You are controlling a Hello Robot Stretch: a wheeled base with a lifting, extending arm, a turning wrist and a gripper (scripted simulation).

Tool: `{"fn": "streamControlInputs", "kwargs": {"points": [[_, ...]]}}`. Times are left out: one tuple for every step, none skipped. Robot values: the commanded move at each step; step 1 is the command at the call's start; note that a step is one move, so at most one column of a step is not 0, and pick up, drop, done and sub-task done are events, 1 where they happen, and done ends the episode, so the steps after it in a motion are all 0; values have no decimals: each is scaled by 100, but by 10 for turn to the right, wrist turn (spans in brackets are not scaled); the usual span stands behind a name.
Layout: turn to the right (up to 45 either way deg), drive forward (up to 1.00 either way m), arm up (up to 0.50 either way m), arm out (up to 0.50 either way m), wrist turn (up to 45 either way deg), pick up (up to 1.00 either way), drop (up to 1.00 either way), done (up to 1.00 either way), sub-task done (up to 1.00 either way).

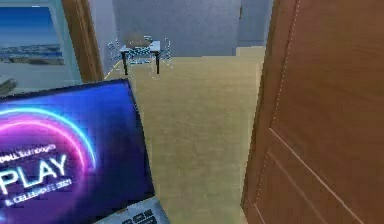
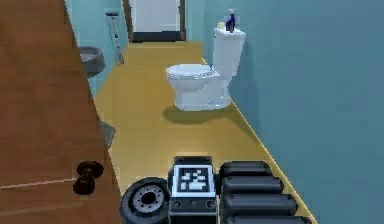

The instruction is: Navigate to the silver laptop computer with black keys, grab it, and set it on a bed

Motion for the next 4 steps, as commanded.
{"fn": "streamControlInputs", "kwargs": {"points": [[0, 100, 0, 0, 0, 0, 0, 0, 0], [30, 0, 0, 0, 0, 0, 0, 0, 0], [0, 35, 0, 0, 0, 0, 0, 0, 0], [300, 0, 0, 0, 0, 0, 0, 0, 0]]}}
